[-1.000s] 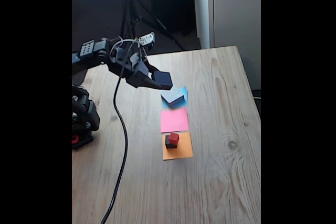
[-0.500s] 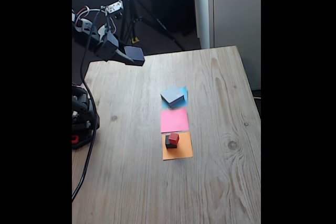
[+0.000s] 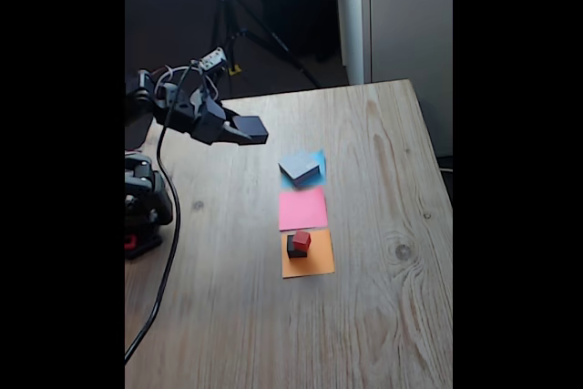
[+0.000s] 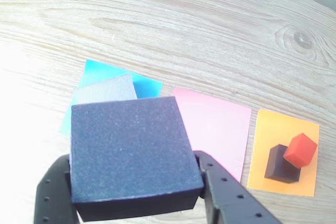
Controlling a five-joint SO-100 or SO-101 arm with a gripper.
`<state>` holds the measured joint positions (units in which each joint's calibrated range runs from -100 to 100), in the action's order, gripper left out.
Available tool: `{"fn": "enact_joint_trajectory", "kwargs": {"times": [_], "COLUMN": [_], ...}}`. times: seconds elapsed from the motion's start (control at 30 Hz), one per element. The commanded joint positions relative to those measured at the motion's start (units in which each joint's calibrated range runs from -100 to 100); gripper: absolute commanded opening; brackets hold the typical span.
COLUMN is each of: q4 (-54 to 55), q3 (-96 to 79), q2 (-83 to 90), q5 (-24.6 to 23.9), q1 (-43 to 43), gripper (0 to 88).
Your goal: Tower of hanoi
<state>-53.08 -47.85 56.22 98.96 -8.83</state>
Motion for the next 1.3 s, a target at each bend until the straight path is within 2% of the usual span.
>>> {"fn": "enact_joint_trajectory", "kwargs": {"times": [0.0, 0.3, 0.5, 0.73, 1.0, 1.27], "q4": [14.27, 46.65, 63.40, 77.81, 86.39, 88.90], "q3": [-5.51, -19.42, -25.97, -26.97, -26.97, -26.97], "q2": [-2.93, -13.98, -23.37, -34.65, -43.58, -47.36], "q5": [1.04, 1.04, 1.04, 1.04, 1.04, 1.04], "q1": [-1.08, -4.92, -6.09, -7.01, -7.93, -8.60], "gripper": [17.3, 17.8, 18.0, 18.0, 18.1, 18.3]}}
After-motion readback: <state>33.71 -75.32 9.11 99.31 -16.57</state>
